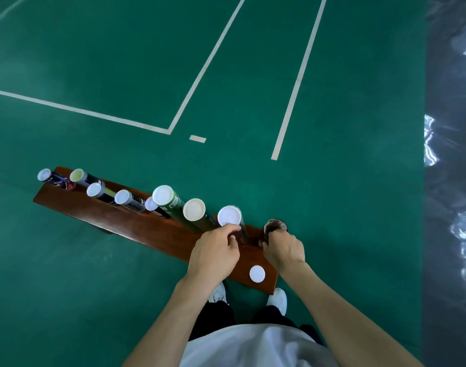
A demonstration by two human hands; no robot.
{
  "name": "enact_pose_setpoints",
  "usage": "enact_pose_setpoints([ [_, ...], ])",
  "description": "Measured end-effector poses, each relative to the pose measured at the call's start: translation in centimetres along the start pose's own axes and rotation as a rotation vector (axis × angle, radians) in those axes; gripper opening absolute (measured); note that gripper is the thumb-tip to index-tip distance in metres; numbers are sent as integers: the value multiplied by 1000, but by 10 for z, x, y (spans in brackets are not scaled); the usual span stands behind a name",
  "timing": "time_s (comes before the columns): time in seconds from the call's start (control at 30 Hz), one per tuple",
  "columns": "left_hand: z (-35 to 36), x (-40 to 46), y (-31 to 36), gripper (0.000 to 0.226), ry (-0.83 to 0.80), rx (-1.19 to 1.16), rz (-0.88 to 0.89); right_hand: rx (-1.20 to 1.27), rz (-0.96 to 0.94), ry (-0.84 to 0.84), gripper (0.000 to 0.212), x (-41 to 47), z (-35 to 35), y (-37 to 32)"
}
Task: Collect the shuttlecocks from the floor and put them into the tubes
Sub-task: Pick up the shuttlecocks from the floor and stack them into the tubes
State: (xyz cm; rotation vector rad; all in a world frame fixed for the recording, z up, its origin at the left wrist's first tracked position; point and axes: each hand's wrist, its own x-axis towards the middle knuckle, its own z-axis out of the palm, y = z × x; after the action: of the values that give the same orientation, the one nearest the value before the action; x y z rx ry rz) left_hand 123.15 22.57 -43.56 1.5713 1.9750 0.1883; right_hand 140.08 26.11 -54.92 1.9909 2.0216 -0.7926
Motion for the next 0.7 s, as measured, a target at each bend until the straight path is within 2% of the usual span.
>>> enact_pose_setpoints([
  [0.3,-13,-14,-10,24,128,-217,-100,184,-84,224,48,-37,-25,4],
  [0.43,-29,-25,-28,21,273,-335,-72,346,-97,390,47,-70,-52,-16],
  [0.57,-61,-51,-68,19,425,-454,-76,473,-258,451,49,-103,-68,-72],
  [0.7,-104,-114,-144,21,649,-566,-175,597,-561,326,50,-139,-66,-175],
])
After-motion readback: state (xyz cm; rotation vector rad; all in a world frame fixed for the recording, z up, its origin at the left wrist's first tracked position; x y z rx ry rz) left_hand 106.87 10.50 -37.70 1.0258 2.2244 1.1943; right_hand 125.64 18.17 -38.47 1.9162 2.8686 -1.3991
